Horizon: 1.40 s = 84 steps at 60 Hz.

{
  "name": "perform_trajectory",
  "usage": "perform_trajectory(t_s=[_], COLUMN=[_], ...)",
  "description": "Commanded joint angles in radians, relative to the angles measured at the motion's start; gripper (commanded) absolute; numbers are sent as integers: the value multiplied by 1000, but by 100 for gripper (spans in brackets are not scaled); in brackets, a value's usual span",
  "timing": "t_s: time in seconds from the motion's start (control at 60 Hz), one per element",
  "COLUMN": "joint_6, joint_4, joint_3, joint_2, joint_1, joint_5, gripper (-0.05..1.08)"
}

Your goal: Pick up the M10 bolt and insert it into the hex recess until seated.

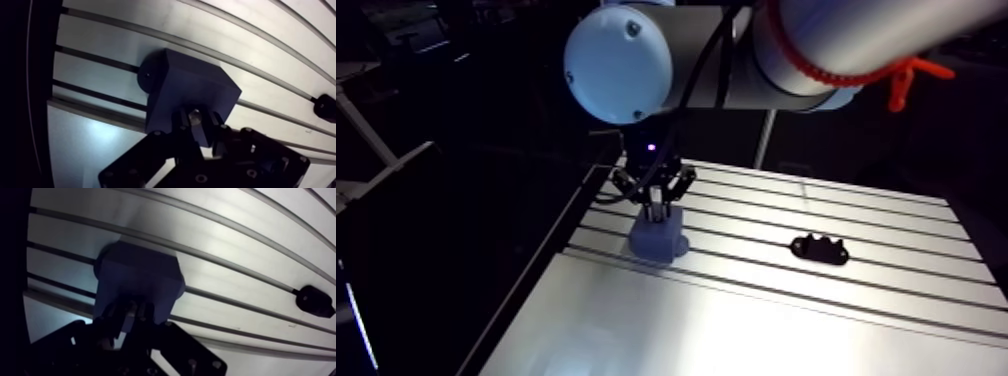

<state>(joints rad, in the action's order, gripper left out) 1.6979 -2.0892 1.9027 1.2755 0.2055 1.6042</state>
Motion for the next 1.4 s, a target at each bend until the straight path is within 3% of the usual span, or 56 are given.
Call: perform_trajectory(t_s=[0.017,1.4], joint_6=[34,225], joint_4=[-1,1], joint_3=[5,0], joint_2=[1,5], joint_1=[0,-3], joint_5=[0,1], gripper=[72,72])
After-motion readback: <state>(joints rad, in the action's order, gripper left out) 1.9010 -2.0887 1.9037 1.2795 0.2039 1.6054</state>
